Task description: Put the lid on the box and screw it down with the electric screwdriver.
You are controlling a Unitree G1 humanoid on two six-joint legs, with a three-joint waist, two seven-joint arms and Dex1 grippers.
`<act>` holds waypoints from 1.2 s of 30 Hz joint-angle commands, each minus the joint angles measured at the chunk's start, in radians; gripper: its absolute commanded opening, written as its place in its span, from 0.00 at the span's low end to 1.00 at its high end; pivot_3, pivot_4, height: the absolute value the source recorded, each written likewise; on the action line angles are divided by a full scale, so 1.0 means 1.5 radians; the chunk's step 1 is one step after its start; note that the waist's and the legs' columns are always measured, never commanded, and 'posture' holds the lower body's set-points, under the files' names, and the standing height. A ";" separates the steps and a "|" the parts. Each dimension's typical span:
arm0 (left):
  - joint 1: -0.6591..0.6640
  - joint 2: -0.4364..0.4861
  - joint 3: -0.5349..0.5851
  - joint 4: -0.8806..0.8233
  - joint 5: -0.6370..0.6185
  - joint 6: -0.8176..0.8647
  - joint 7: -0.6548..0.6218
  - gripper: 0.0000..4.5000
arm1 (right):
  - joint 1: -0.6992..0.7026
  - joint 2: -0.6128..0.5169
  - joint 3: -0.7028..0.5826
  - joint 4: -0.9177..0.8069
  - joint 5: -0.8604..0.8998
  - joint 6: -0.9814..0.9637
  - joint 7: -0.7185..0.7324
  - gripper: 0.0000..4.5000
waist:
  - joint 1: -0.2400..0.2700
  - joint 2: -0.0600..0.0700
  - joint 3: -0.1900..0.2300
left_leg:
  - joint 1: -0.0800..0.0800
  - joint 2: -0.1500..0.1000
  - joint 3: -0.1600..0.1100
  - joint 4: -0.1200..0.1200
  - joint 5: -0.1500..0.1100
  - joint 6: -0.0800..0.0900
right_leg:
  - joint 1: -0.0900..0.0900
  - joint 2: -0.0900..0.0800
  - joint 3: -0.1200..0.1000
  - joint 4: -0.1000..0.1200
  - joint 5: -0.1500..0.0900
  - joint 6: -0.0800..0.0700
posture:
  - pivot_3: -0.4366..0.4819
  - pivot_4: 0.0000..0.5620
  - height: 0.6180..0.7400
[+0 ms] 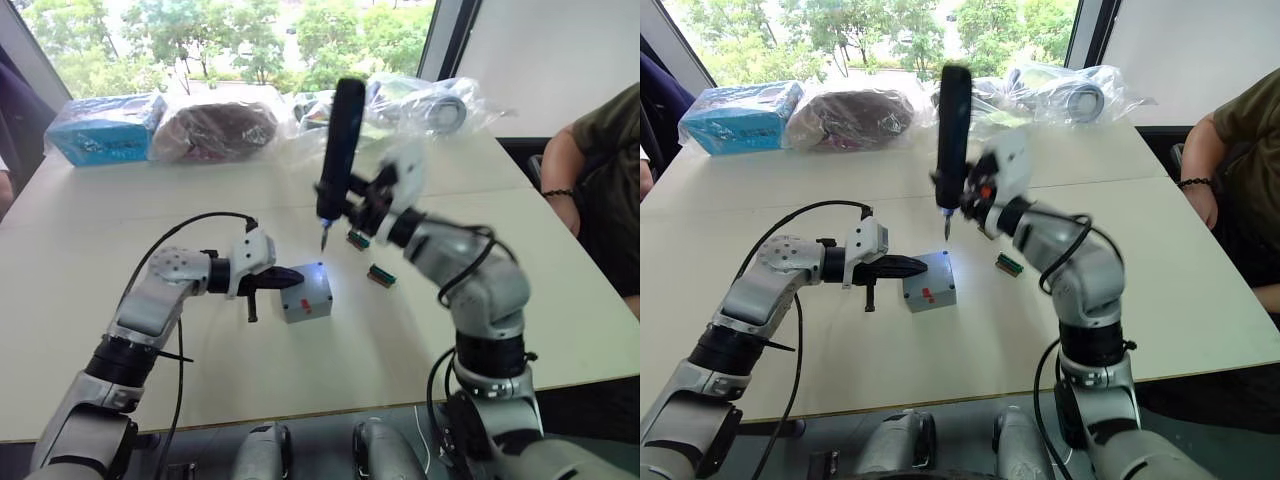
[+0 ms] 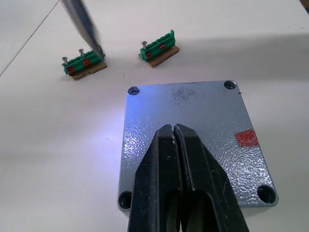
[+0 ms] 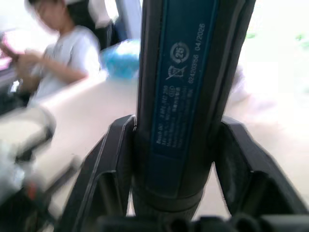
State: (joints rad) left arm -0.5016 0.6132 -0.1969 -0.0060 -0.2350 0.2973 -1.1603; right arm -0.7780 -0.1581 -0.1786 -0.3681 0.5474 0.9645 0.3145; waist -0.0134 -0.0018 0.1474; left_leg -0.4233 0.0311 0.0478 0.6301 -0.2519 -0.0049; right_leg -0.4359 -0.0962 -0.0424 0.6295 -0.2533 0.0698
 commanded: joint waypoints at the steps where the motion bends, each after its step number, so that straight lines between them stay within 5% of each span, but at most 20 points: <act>1: 0.002 0.017 0.005 -0.040 -0.021 0.036 -0.015 0.00 | -0.077 -0.030 -0.106 -0.047 0.113 0.114 -0.046 0.42 | 0.000 0.000 0.002 | 0.000 0.000 0.000 0.000 0.000 0.000 | 0.000 0.000 0.000 0.000 0.000 0.000 | 0.48 0.27 1.00; 7: -0.023 0.035 0.047 -0.116 -0.082 0.089 -0.022 0.00 | -0.157 -0.212 -0.086 0.049 0.065 0.409 -0.104 0.42 | 0.000 -0.004 0.013 | -0.001 -0.001 0.000 0.003 0.000 0.000 | 0.001 0.003 -0.002 0.000 0.002 0.003 | 0.48 0.27 1.00; 16: -0.054 0.059 0.102 -0.196 -0.168 0.153 -0.016 0.00 | -0.197 -0.451 0.164 0.287 0.138 0.433 -0.036 0.42 | -0.003 -0.003 0.029 | -0.003 -0.001 0.001 0.008 -0.001 0.002 | 0.000 0.008 0.000 0.000 0.003 0.006 | 0.48 0.27 1.00; 22: -0.071 0.060 0.120 -0.222 -0.205 0.183 0.004 0.00 | -0.207 -0.473 0.309 0.352 0.117 0.433 -0.007 0.42 | -0.003 -0.004 0.030 | -0.004 0.001 0.001 0.010 -0.002 0.004 | 0.000 0.010 0.001 0.000 0.003 0.006 | 0.48 0.27 1.00; 29: -0.069 0.066 0.121 -0.232 -0.212 0.189 0.023 0.00 | -0.169 -0.446 0.345 0.414 0.055 0.433 0.004 0.42 | 0.002 -0.004 0.030 | -0.005 0.000 0.001 0.013 -0.002 0.004 | 0.000 0.010 0.001 0.000 0.004 0.008 | 0.48 0.27 1.00; 31: -0.064 0.068 0.122 -0.233 -0.213 0.192 0.030 0.00 | -0.161 -0.439 0.347 0.418 0.042 0.433 0.010 0.63 | 0.002 -0.004 0.030 | -0.005 0.000 0.001 0.013 -0.002 0.004 | 0.000 0.010 0.001 0.000 0.005 0.008 | 0.48 0.27 1.00; 36: -0.046 0.078 0.118 -0.210 -0.196 0.179 0.039 0.00 | -0.173 -0.419 0.329 0.409 0.013 0.433 0.021 0.96 | 0.001 -0.004 0.030 | -0.005 0.000 0.002 0.014 -0.002 0.004 | 0.001 0.010 0.001 0.001 0.005 0.009 | 0.48 0.27 1.00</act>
State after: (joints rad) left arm -0.5720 0.7171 -0.0447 -0.3153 -0.5315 0.5781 -1.1075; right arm -1.0172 -0.7843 0.3400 0.2607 0.5916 1.6083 0.3417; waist -0.0121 -0.0077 0.1925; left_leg -0.4314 0.0317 0.0510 0.6519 -0.2548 0.0011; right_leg -0.4345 -0.0815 -0.0412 0.6311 -0.2459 0.0828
